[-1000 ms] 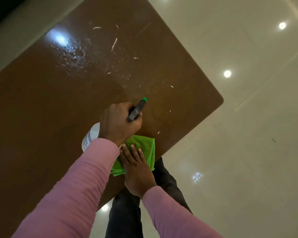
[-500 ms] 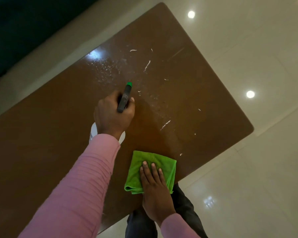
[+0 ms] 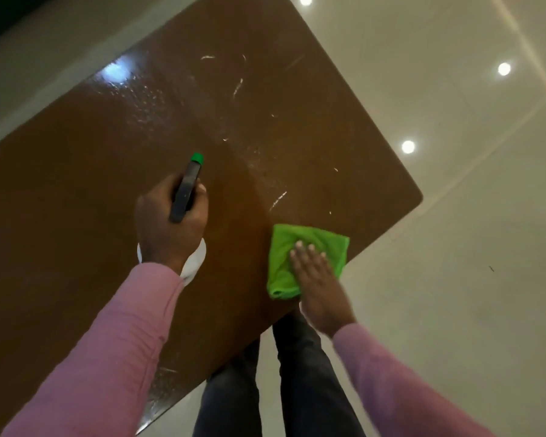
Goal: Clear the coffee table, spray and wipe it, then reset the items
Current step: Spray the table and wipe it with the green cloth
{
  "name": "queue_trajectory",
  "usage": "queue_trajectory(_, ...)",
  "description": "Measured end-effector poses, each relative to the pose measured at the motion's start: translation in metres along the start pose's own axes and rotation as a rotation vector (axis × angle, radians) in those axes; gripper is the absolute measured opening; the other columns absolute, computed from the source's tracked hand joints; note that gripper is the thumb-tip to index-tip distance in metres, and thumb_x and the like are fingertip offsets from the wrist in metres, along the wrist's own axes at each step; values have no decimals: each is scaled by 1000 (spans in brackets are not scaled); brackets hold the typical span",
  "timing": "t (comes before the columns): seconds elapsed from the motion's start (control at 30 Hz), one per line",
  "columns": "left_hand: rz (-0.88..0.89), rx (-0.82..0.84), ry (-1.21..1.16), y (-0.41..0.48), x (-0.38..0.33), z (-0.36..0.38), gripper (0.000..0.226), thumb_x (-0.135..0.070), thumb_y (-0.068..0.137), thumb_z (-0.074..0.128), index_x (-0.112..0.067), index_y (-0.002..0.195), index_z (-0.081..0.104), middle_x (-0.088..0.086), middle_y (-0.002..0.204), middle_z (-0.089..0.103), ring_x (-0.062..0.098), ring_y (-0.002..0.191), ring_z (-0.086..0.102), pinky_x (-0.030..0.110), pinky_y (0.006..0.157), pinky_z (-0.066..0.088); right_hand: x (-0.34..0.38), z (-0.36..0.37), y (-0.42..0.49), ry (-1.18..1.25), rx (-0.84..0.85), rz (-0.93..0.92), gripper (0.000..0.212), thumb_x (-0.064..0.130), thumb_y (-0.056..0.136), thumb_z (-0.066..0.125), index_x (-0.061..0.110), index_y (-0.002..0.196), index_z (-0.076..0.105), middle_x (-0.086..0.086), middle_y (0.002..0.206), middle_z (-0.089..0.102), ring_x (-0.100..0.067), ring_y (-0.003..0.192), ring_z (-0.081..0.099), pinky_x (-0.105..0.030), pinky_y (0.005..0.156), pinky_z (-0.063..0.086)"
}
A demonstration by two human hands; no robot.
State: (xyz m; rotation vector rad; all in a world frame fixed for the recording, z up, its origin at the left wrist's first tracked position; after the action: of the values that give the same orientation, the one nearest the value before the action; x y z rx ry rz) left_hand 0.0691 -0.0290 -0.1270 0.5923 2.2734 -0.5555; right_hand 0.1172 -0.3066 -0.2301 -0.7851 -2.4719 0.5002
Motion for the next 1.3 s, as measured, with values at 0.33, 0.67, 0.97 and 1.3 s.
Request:
queue_trajectory(0.33,-60,-53,-173,-39,23,21,8,-28,92,62,-20,88,63,-8,68,62,23,61,63,40,59,59,-84,-55,42,106,-240,448,78,-1,82,47,4,151,10,-17,158,-1,-41,143,-9,-55,118,2)
queue_trajectory(0.67,-52,-35,-174,-38,27,23,13,-30,91,60,-18,93,65,2,69,64,25,61,64,41,60,59,-17,-4,4,155,-184,286,74,3,78,37,8,150,19,-11,157,10,-34,145,7,-50,118,12)
queue_trajectory(0.97,3,-1,-187,-42,21,22,26,-31,88,61,-12,105,68,-8,78,64,7,69,62,16,62,50,-111,-103,101,199,-262,553,67,3,90,43,5,151,12,-15,159,1,-42,145,-4,-48,118,1)
queue_trajectory(1.3,-36,-13,-201,-33,24,18,22,-25,86,62,-8,98,69,-5,72,58,-3,68,57,3,58,38,47,-21,59,143,-79,220,83,5,77,39,11,151,3,-9,158,-8,-31,144,-15,-47,120,0)
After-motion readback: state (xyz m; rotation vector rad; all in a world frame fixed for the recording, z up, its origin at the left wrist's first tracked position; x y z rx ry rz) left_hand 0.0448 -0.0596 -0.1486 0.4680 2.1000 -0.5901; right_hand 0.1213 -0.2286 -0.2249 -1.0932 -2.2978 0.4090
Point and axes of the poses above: each hand's wrist, its own y-axis towards the middle knuckle, its own z-axis out of the palm, x = y × z, the point moved 4 cm from there along y, towards the middle knuckle
